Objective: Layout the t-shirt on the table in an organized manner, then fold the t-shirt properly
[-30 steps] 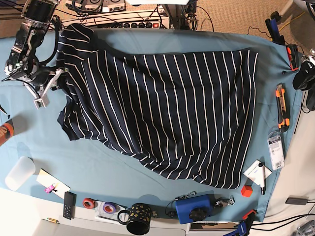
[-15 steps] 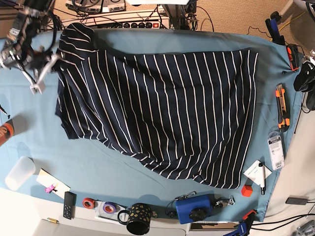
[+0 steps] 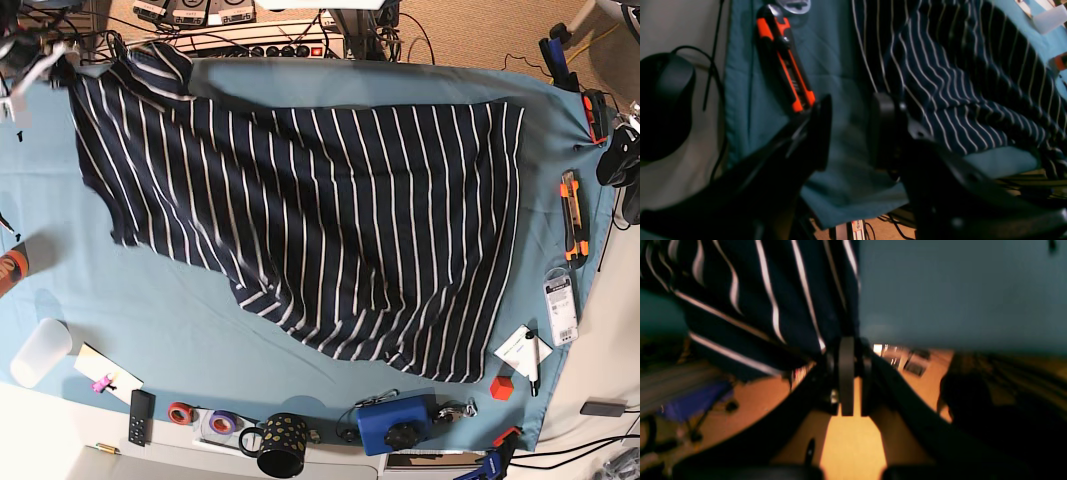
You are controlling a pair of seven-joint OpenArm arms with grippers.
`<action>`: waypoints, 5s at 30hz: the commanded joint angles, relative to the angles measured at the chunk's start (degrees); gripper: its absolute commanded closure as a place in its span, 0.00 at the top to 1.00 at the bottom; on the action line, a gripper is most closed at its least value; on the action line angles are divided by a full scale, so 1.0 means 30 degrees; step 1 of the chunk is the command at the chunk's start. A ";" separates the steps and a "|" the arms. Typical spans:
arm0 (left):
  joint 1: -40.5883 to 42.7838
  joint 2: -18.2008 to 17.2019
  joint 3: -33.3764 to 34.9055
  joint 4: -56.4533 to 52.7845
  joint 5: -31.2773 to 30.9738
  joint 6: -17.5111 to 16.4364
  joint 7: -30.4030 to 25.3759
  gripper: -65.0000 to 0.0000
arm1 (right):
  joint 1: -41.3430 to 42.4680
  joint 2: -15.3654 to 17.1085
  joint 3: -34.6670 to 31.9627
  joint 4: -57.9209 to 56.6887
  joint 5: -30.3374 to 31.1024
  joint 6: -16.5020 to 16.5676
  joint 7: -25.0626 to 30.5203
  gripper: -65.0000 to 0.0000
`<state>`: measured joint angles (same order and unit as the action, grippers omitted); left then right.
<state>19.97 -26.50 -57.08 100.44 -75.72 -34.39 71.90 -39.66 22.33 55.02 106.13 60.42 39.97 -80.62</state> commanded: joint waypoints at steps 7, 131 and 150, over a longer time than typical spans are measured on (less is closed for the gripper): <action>-0.0051 -0.0415 -0.0146 0.0262 -0.0488 -0.0066 -0.0474 0.32 | -0.0386 0.0393 0.0146 0.0248 0.0211 0.0012 0.0206 0.09; -0.1902 0.1158 -0.0146 0.0262 -0.0780 -0.0066 -0.0459 0.32 | 1.5263 0.0699 -1.7114 0.0073 -0.9034 0.0012 0.1953 0.00; -0.1894 0.1158 -0.0146 0.0262 -0.0772 -0.0066 -0.0408 0.32 | 1.1548 0.0809 -1.7056 0.3475 -1.6546 -0.1770 0.4852 0.29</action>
<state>14.55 -21.76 -57.12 100.44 -76.16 -34.39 71.94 -6.07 23.79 3.46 115.61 10.94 34.76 -67.18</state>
